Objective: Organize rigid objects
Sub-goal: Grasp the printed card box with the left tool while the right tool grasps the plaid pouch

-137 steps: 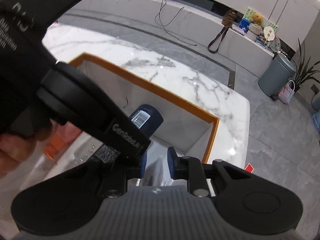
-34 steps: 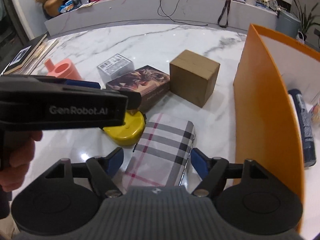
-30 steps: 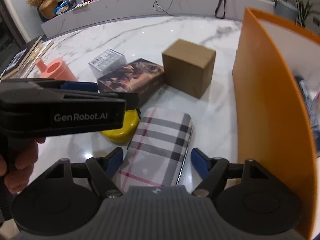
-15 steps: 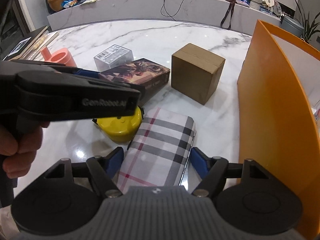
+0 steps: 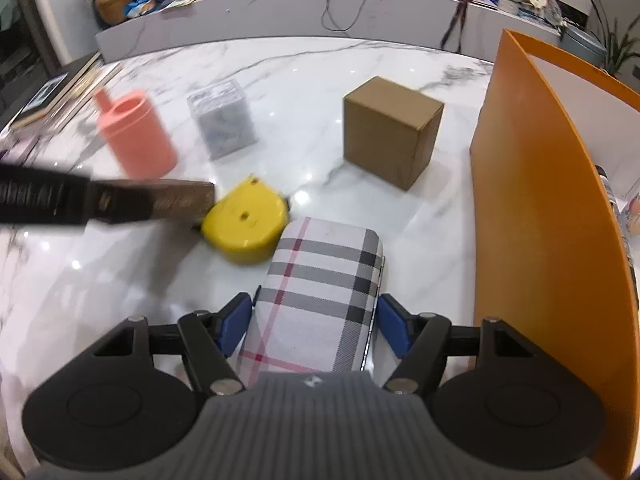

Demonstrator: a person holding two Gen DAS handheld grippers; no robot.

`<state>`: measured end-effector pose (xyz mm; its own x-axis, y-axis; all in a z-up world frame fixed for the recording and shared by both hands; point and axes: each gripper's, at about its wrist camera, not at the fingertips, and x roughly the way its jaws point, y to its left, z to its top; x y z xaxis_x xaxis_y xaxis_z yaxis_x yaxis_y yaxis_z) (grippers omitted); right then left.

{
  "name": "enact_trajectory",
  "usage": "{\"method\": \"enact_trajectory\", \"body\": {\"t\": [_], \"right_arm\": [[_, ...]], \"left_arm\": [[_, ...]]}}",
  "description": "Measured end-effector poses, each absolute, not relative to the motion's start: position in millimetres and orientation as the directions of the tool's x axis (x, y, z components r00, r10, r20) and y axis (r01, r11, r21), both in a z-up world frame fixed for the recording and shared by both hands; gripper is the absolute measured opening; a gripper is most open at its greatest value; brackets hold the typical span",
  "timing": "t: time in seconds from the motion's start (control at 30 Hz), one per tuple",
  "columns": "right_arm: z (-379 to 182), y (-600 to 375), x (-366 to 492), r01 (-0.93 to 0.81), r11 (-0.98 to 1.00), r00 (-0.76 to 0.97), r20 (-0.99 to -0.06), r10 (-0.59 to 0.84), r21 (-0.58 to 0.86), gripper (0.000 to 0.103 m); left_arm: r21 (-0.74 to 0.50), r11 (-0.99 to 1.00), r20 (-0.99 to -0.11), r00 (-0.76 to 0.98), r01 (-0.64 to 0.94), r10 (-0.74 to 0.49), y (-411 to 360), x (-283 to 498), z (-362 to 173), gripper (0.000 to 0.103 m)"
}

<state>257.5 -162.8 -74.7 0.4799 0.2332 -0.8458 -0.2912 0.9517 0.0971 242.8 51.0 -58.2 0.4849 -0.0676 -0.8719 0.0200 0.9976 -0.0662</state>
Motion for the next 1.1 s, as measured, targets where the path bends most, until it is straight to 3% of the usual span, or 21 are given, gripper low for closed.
{"method": "enact_trajectory", "body": {"t": [0.47,0.5,0.9,1.03,1.1], "right_arm": [[-72.2,-166.6,192.3,-0.436,0.895,0.45,-0.839,0.306,0.093,0.069],[-72.6,-166.5,192.5,-0.436,0.895,0.451,-0.838,0.306,0.092,0.069],[-76.3,-161.1,189.9,-0.462,0.884,0.448,-0.839,0.309,0.079,0.081],[-76.8,-159.1,189.2,-0.461,0.885,0.458,-0.838,0.296,0.061,0.081],[-76.6,-158.2,187.7,-0.459,0.887,0.471,-0.836,0.283,0.041,0.075]], "left_arm": [[0.016,0.999,-0.975,0.221,0.035,0.008,24.3,204.6,-92.0,0.066],[0.02,0.999,-0.977,0.212,0.032,0.013,24.9,205.4,-93.5,0.069],[-0.065,0.997,-0.956,0.289,-0.045,-0.049,37.1,217.5,-89.6,0.079],[-0.03,0.999,-0.947,0.322,-0.031,-0.019,29.9,220.6,-91.1,0.079],[-0.006,1.0,-0.944,0.33,-0.016,0.0,26.6,221.0,-92.8,0.079]]}}
